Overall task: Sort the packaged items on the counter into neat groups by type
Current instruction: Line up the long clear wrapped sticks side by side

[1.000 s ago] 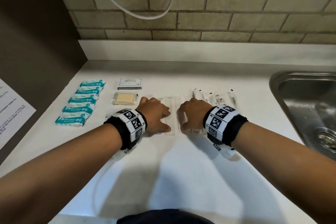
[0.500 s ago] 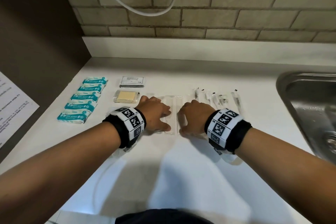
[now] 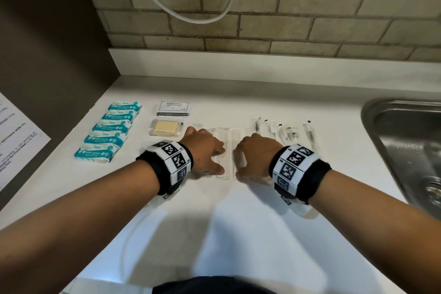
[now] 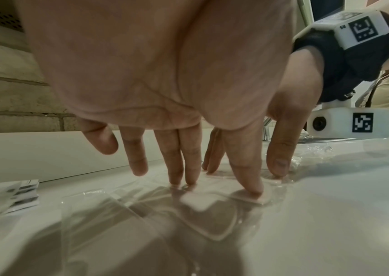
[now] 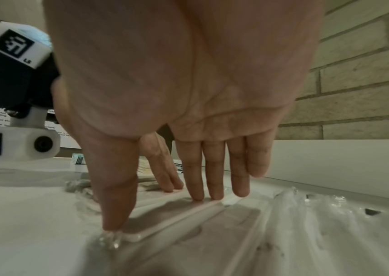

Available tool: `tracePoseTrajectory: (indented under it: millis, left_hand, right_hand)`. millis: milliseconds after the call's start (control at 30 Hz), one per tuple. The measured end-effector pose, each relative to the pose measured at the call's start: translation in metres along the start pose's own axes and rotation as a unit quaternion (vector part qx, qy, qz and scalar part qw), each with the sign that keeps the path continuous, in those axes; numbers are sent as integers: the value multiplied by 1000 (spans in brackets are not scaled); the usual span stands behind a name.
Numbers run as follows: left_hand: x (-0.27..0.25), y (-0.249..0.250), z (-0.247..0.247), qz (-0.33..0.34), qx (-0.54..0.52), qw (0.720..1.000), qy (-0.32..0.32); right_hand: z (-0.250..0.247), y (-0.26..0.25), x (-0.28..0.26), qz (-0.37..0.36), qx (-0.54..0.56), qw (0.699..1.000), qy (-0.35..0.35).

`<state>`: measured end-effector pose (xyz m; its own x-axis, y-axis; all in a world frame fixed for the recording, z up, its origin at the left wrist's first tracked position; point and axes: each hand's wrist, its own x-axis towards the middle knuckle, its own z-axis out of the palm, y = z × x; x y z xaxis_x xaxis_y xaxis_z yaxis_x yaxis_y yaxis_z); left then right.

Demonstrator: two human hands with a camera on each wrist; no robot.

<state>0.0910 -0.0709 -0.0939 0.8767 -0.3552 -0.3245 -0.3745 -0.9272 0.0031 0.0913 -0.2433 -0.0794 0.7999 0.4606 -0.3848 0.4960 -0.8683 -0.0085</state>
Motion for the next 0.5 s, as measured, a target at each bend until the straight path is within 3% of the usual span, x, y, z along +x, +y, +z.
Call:
tracePoseTrajectory:
  millis: [267,500]
  left_hand:
    - [7,5,-7,9,-41,998,46]
    - [22,23,0,14,-6,1000,18]
  right_hand:
    - [-13,22,-1,47,28,998,21]
    - [-7,28,0,59,44,997,-20]
